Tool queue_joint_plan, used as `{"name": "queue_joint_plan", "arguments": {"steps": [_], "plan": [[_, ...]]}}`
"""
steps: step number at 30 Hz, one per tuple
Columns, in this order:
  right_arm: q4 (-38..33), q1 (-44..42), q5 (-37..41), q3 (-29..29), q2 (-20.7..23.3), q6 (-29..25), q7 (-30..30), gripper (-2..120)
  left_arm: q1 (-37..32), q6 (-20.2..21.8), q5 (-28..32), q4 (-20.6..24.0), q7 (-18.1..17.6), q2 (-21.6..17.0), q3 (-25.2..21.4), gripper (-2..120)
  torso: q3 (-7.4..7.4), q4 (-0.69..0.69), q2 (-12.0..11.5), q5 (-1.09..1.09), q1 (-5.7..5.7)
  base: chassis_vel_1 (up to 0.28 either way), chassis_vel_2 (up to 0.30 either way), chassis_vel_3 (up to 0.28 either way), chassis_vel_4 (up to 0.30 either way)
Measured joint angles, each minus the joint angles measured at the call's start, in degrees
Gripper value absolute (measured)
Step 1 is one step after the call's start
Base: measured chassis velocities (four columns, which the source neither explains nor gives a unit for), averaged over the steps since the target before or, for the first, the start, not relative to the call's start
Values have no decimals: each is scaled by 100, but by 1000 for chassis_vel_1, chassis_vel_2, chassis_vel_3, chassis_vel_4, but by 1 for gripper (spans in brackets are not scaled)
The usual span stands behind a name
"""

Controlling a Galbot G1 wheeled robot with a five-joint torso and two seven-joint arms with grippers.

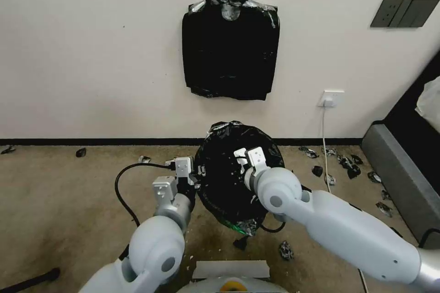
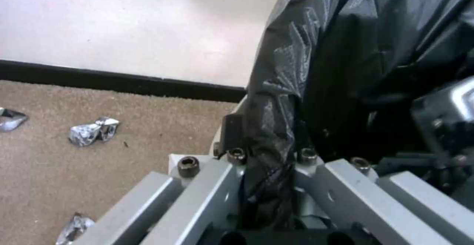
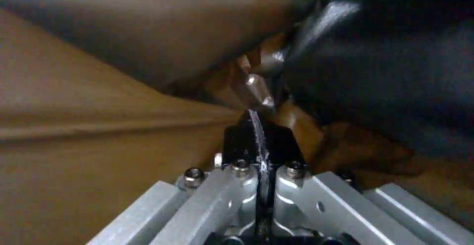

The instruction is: Place a trash bag onto the trash bin.

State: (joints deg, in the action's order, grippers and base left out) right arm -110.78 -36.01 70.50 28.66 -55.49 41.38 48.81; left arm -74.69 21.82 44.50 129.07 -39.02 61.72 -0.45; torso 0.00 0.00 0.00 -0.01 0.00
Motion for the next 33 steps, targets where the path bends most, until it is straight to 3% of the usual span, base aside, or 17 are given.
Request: {"name": "queue_joint_plan", "arguments": {"steps": [10,33], "plan": [[270,32,-527,261,-66,-2,-10,0,45,41,109,41,0,18,-2,3,0,0,0,0,0,0,0,0,0],[489,147,-504,359,-65,-7,-50,0,-30,104,137,156,49,-19,30,3,0,0,0,1,0,0,0,0,0]]}}
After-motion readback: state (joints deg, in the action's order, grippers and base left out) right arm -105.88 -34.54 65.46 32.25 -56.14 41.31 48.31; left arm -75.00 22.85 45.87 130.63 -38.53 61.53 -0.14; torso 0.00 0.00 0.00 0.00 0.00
